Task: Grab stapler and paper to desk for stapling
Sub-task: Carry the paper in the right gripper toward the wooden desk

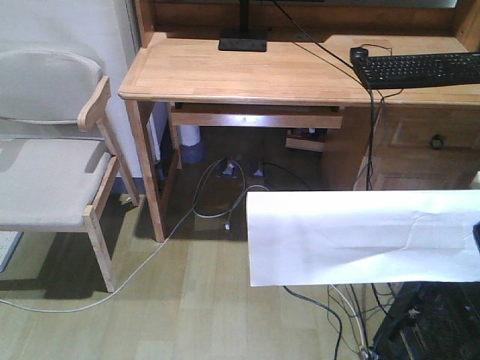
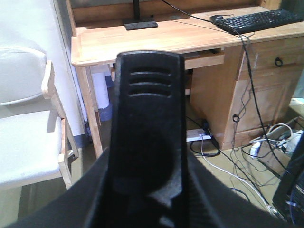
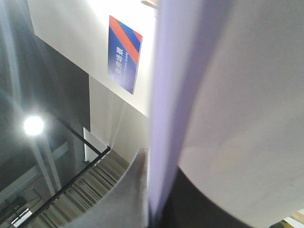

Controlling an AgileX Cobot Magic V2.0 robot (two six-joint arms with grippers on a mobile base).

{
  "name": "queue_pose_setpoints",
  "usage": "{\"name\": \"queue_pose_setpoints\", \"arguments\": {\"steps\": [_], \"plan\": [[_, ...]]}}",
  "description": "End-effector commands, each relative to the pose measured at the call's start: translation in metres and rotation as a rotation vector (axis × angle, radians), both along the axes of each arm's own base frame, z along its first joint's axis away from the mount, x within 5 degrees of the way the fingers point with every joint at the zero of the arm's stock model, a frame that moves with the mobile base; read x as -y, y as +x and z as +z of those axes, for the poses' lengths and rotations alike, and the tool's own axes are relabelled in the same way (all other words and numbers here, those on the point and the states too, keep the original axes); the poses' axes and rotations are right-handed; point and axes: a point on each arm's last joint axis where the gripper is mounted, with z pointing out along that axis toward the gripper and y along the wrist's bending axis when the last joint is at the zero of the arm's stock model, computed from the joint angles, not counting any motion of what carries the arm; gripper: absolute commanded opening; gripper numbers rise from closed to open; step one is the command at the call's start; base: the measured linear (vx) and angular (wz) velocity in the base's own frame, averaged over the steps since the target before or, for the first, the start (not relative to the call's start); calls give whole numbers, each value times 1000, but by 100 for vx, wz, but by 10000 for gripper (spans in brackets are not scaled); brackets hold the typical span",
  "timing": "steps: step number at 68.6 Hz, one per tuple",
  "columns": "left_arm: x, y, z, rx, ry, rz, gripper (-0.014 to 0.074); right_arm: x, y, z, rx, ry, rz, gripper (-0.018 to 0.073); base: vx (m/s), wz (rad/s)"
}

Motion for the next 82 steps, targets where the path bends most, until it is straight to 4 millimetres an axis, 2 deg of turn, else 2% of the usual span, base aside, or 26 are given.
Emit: {"name": "queue_pose_setpoints", "arguments": {"steps": [1,82], "plan": [[1,1,18,126,-40,-11,-7,0,-2,13,82,23,7,-6,17,7],[1,1,18,126,-40,-11,-7,0,-2,13,82,23,7,-6,16,-2]]}}
